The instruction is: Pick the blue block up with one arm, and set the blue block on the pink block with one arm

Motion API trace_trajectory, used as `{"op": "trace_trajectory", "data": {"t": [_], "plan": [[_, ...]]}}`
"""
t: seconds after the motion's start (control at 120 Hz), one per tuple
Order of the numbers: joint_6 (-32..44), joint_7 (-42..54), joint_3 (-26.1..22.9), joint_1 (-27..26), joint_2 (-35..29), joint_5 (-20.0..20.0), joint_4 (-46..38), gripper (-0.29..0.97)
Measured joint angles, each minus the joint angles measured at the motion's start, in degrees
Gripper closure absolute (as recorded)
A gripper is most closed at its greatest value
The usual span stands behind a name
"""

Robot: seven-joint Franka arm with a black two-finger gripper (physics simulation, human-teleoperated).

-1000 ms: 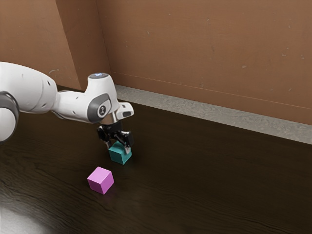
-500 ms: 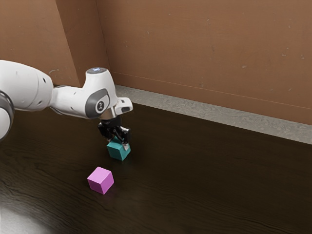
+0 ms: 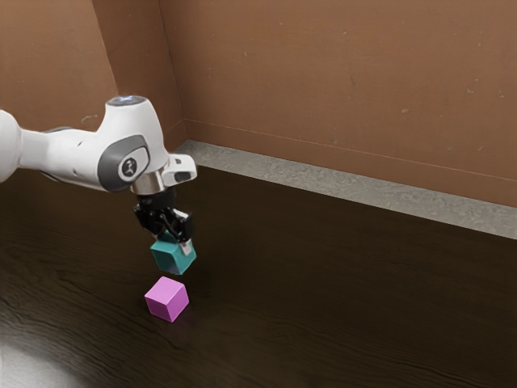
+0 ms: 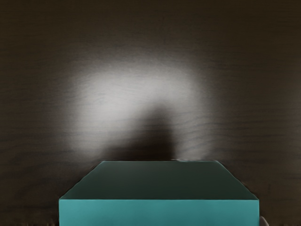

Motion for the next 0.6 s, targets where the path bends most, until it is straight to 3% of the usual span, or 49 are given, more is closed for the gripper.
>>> {"op": "trace_trajectory", "data": {"t": [0.175,0.6], "plan": [[0.19,-0.69,0.01,0.10,0.99,0.24,-0.42,0.52],[1.54,-2.10,0.24,-0.24,-3.25,0.70,-6.24,0.52]]}}
